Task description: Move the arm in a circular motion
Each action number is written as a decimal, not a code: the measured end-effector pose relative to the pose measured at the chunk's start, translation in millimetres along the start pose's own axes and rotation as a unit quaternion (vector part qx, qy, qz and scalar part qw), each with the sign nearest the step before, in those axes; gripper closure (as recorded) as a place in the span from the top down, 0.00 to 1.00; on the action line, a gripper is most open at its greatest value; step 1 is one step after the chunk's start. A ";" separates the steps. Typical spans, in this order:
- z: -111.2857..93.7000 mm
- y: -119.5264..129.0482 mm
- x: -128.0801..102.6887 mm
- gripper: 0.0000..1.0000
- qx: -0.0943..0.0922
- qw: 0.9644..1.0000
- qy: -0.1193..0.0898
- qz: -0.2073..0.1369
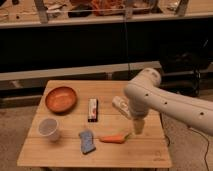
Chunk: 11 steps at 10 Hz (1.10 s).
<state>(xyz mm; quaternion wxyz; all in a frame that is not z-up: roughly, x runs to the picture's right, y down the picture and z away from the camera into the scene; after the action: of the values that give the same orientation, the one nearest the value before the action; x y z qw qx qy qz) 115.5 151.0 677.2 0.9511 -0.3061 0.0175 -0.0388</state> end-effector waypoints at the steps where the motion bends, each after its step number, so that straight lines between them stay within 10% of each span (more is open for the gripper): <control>1: 2.6 -5.8 -21.9 0.80 0.002 1.000 -0.005 -0.013; 6: 28.1 -108.0 -100.8 0.80 0.027 0.995 -0.038 -0.091; 11: 21.2 -213.3 -64.4 0.80 0.063 0.991 -0.033 -0.110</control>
<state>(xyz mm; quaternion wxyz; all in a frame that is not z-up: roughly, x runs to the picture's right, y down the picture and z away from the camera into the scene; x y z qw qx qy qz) 39.1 -4.0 819.5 0.9586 -0.2463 -0.0506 -0.1335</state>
